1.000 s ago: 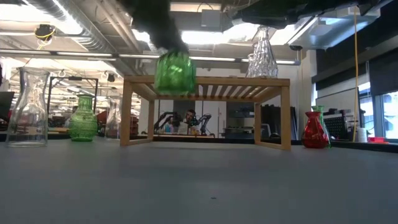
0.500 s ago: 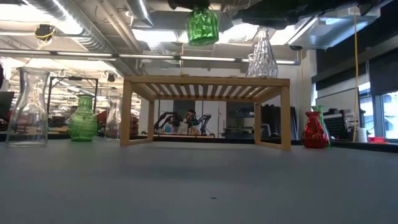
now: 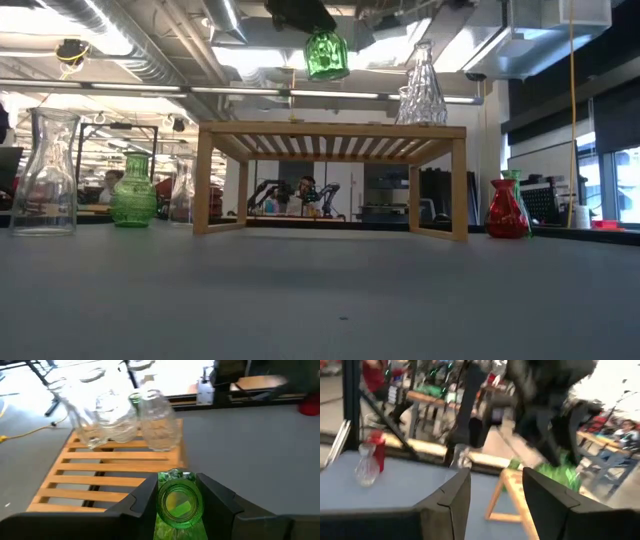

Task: Sort vases onto shelf
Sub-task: Put the green vase on the shelf

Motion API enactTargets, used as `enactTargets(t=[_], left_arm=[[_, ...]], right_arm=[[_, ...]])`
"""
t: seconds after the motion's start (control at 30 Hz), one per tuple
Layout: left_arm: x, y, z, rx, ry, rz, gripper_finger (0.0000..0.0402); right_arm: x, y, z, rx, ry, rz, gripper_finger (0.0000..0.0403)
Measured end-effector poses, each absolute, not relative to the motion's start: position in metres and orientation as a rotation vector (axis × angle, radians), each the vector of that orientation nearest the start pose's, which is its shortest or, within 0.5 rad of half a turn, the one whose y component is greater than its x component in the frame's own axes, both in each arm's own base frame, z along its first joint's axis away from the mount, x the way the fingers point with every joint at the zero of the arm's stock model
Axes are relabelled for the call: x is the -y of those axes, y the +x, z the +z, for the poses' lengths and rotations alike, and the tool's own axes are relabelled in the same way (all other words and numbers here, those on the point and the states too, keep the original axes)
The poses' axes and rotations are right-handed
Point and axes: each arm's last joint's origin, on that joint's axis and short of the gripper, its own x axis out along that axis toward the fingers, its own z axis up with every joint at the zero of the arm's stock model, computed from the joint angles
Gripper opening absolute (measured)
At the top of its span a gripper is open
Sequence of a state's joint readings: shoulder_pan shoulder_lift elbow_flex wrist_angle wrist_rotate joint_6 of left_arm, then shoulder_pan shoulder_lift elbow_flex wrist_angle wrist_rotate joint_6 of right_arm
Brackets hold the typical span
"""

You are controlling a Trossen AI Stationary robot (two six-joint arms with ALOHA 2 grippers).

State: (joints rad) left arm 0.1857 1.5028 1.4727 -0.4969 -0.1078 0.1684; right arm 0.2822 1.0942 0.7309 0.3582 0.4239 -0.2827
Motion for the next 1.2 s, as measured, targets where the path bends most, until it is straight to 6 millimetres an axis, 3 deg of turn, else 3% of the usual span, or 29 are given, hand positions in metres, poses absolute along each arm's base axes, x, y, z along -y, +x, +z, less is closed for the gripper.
enactTargets(t=[0.23, 0.57, 0.93, 1.2], left_arm=[[-0.094, 0.328, 0.364, -0.562, 0.133, 0.282, 0.0114], [-0.142, 0.354, 0.366, -0.616, 0.078, 0.291, 0.0114], [-0.202, 0.391, 0.366, -0.612, 0.095, 0.322, 0.0115], [-0.23, 0.402, 0.356, -0.596, 0.077, 0.265, 0.0115]], right_arm=[[-0.059, 0.203, 0.335, 0.051, -0.279, -0.167, 0.017], [-0.045, 0.165, 0.356, 0.125, -0.278, -0.178, 0.017], [-0.035, 0.164, 0.354, 0.083, -0.392, -0.234, 0.017], [-0.037, 0.169, 0.351, 0.07, -0.327, -0.213, 0.017]])
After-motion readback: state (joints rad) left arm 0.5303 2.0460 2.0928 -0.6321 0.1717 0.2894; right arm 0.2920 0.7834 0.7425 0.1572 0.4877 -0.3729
